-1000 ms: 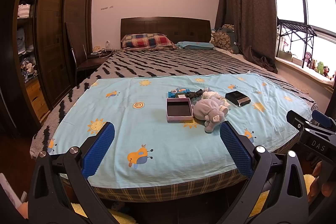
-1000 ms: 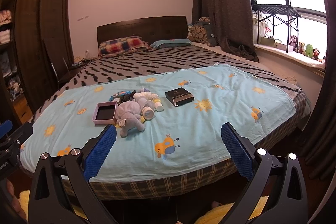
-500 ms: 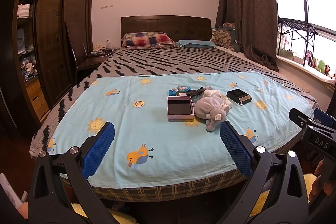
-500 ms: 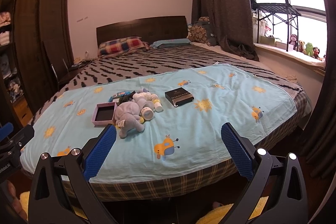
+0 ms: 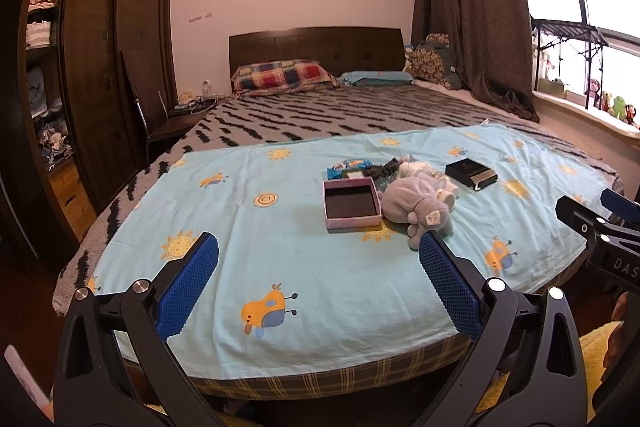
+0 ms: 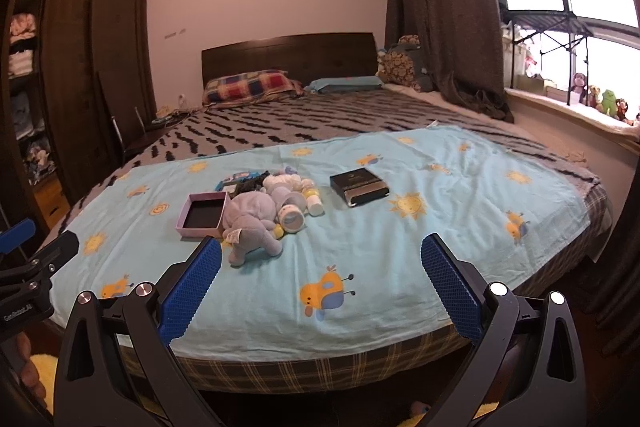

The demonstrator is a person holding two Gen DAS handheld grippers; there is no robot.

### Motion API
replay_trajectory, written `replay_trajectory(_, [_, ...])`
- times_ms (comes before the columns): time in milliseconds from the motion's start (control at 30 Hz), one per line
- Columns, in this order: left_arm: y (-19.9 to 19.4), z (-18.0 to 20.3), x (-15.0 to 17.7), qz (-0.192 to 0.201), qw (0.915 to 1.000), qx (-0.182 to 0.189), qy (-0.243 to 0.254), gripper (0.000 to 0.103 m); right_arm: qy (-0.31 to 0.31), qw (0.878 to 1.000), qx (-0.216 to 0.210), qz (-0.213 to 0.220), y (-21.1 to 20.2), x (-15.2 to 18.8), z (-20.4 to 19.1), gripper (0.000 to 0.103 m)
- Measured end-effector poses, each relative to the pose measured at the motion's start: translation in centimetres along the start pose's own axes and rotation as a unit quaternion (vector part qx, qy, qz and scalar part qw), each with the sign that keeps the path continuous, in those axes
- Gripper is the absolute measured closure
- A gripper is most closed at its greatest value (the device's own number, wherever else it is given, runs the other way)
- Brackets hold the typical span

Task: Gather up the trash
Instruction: 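Grasp the grey plush elephant with the right gripper while the left gripper grasps the pink box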

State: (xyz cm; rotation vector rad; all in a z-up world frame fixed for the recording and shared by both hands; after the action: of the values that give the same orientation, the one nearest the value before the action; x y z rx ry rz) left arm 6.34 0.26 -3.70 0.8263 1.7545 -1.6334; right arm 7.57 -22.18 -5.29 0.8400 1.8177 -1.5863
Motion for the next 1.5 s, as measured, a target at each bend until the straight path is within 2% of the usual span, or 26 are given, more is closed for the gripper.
replay_trajectory(133, [2.1, 0.0, 0.1, -0.017, 0.9998, 0.006, 0.004, 0.008, 0.009, 0.999, -0.035, -0.032, 3.2, 0.0, -0.9, 0.003])
replay_trajectory(333, [5.5, -0.7, -0.3, -0.048, 0.9987, -0.012, 0.013, 0.008, -0.009, 0.997, -0.049, -0.059, 7.4, -0.5, -2.6, 0.006])
replay_trajectory(467, [7.5, -1.6, -0.7, -0.07, 0.9975, -0.008, 0.007, 0.008, -0.012, 0.993, -0.074, -0.086, 10.4, -1.3, -3.2, 0.008])
replay_trajectory(633, [10.0, -2.0, -0.7, -0.095, 0.9952, 0.013, 0.019, 0.008, -0.02, 0.991, -0.081, -0.1, 13.4, -1.8, -4.8, 0.008])
replay_trajectory(800, [11.9, -2.3, -0.9, -0.108, 0.9934, 0.01, 0.036, 0.008, -0.043, 0.989, -0.079, -0.116, 15.7, -2.3, -5.9, 0.008])
replay_trajectory(933, [12.8, -2.4, -1.4, -0.111, 0.9929, 0.018, 0.039, 0.008, -0.054, 0.986, -0.083, -0.136, 17.6, -2.4, -6.2, 0.024])
replay_trajectory(967, [12.9, -2.3, -1.5, -0.112, 0.9927, 0.022, 0.039, 0.008, -0.057, 0.985, -0.087, -0.14, 18.0, -2.4, -6.3, 0.034])
replay_trajectory(1033, [13.3, -2.2, -1.7, -0.114, 0.9922, 0.03, 0.04, 0.008, -0.066, 0.985, -0.08, -0.139, 18.2, -2.2, -6.5, 0.04])
replay_trajectory(1167, [14.9, -1.7, -2.4, -0.121, 0.9907, 0.051, 0.038, 0.008, -0.06, 0.985, -0.099, -0.128, 17.7, -2.5, -6.2, 0.053])
replay_trajectory(1400, [17.5, -0.8, -4.2, -0.12, 0.9892, 0.075, 0.035, 0.011, -0.067, 0.989, -0.093, -0.089, 15.8, -3.9, -5.5, 0.057])
replay_trajectory(1500, [19.2, -0.9, -5.4, -0.127, 0.9882, 0.083, 0.019, 0.024, -0.067, 0.99, -0.095, -0.075, 15.2, -4.4, -5.1, 0.057])
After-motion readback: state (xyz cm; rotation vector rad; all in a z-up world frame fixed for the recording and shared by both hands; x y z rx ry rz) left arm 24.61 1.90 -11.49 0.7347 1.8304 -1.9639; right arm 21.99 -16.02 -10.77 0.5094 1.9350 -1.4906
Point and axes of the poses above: each gripper's, at about its wrist camera, not at the fingertips, and y roughly the way its jaws point, z to its right, x to its underside, the point moved 3 cm from there along y, roughly the way its jaws point, and after that the axes turned 13 degrees about -z, right-handed, at the moved point
